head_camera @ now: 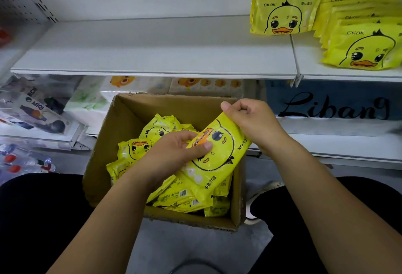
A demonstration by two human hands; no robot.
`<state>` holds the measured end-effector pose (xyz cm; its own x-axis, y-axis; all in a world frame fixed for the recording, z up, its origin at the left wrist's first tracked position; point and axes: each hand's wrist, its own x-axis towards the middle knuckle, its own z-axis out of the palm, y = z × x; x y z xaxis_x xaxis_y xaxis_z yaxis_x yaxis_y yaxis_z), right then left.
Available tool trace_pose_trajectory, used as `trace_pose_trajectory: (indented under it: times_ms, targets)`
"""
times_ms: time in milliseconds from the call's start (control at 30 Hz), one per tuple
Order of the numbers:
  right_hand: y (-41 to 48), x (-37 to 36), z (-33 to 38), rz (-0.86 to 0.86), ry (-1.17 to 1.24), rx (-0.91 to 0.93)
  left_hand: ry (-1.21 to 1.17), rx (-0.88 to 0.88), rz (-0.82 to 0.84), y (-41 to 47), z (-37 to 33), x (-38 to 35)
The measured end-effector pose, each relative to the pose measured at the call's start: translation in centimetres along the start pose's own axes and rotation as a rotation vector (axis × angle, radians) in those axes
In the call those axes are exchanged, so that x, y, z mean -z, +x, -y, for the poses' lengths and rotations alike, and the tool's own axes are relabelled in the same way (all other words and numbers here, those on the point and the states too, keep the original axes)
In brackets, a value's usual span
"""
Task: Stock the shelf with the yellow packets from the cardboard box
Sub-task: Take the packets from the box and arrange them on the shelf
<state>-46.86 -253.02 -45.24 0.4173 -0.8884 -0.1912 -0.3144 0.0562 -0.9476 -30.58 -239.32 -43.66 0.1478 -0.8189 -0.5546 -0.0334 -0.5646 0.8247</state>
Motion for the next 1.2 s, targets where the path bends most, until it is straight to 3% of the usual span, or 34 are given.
trace_pose_trajectory:
  times_ms: [133,233,367,500,600,800,1000,1200]
  targets:
    - [0.6,0.7,-0.1,-0.061,0.243,-0.14,-0.227,-0.037,-0.045,0.7,-0.5,-1.1]
    - [0.3,1.6,0.4,0.156,0.451,-0.271,-0.451,-0.083,-0.173,1.7,-0.6,-1.9]
    - [-0.7,1.5,0.3,0.42,0.347,-0.278,-0.615,-0.197,-0.181,2.9,-1.3,-2.9]
    - [0.1,1.9,0.3,0.241,0.458,-0.163,-0.726,-0.273,-0.207,3.6,-2.2,-2.7]
    - [1.2,3.1,0.3,0.1,0.529,-0.127,-0.879,-0.219,-0.188,4.2,-2.9,-2.1]
    - [3.3,5.3,0.6,-0.158,0.581,-0.075,-0.612,-0.147,-0.136,5.9,-4.3,-2.8]
    - [5.1,7.8,1.0,-0.318,0.388,0.085,-0.415,-0.223,-0.17,9.0,-8.1,-3.9]
    - [7.9,10.3,0.5,-0.553,-0.046,0.141,-0.205,-0.37,-0.311,14.6,-13.1,-4.7]
